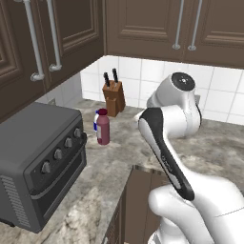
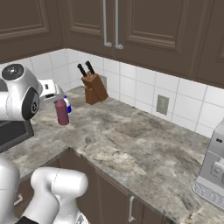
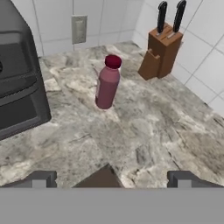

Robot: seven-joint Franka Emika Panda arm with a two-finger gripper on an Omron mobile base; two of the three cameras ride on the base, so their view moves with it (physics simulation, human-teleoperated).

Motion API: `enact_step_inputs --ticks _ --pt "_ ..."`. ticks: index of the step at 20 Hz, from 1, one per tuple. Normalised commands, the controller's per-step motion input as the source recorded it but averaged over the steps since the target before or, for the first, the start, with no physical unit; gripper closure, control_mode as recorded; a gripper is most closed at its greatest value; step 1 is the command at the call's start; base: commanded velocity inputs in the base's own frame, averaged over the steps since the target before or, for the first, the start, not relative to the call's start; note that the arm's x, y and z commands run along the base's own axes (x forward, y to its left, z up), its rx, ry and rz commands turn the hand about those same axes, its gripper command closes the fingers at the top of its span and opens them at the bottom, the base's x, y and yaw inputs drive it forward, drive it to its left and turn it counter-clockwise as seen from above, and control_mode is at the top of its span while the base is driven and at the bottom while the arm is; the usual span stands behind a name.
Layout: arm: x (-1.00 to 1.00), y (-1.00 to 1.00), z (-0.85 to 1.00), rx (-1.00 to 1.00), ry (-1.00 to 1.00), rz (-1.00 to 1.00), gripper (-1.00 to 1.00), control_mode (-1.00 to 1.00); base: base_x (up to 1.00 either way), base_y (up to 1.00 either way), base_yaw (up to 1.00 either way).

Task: Place the drinks on the dining counter in a tight cluster.

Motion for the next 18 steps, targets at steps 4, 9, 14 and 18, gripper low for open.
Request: enact_step_inputs --ticks 4,9,14,18 --pt "0.70 0.21 0.00 -0.05 0.02 -0.04 -1.00 -1.00 0.00 0.00 0.00" --pt "0.77 0.00 0.00 0.01 0.12 0.07 -1.00 -1.00 0.00 0.00 0.00" --pt "0.76 0.02 0.04 0.00 0.22 0.18 -1.00 -1.00 0.00 0.00 0.00" --pt "0.42 0.23 -0.05 -0.01 0.19 0.10 -1.00 -1.00 0.00 0.00 0.00"
